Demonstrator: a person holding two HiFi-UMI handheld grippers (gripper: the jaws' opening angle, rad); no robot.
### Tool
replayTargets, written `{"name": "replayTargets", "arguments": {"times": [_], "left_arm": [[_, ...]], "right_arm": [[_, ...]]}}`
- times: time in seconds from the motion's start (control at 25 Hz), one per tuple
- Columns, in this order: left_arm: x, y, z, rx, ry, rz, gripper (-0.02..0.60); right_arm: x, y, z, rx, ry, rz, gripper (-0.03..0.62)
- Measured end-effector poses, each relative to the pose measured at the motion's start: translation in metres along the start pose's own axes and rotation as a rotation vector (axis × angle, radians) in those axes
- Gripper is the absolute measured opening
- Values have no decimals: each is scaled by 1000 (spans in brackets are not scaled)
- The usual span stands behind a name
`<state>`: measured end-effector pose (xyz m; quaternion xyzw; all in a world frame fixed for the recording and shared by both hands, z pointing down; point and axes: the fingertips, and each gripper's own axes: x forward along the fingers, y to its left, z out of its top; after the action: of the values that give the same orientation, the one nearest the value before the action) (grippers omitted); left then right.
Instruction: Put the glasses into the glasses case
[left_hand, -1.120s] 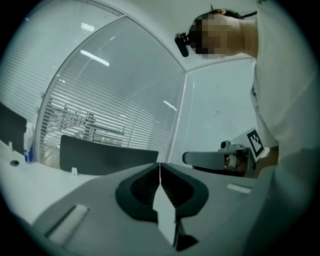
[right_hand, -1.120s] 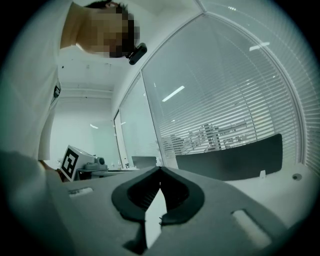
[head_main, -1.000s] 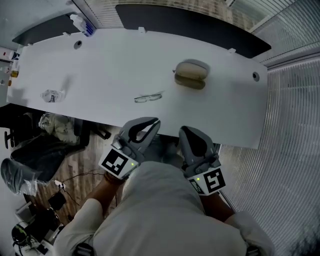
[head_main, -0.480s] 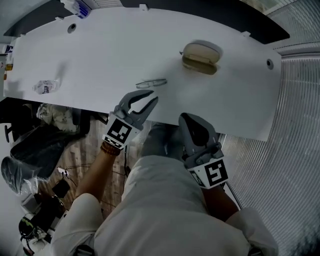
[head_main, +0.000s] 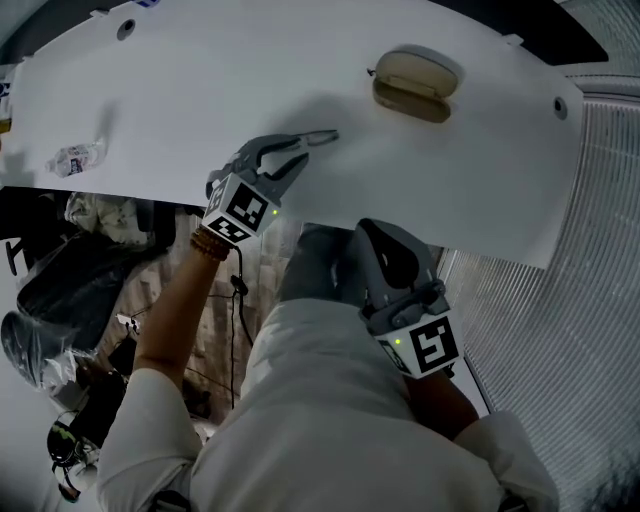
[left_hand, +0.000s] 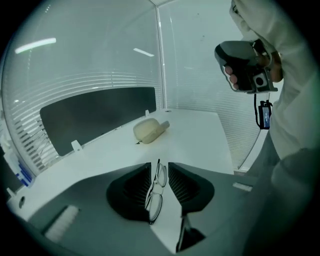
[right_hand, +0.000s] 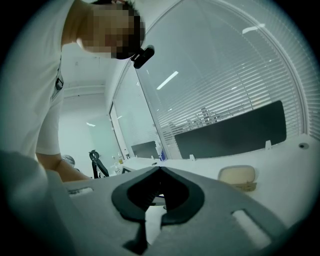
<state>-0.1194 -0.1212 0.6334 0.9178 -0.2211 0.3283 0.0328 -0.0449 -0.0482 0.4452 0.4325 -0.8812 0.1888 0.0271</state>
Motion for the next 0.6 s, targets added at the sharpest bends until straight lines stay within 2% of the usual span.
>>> {"name": "replayTargets", "arguments": {"times": [0.2, 0.4, 0.6], "left_arm": [[19, 1, -25, 56, 70, -46, 132], [33, 8, -49, 78, 129, -56, 169], [45, 6, -65, 107, 167, -101, 195]], "right_arm": [[2, 4, -14, 26, 21, 5, 2], [1, 11, -31, 44, 58, 18, 2], [0, 15, -38, 59, 82, 24, 2]]}}
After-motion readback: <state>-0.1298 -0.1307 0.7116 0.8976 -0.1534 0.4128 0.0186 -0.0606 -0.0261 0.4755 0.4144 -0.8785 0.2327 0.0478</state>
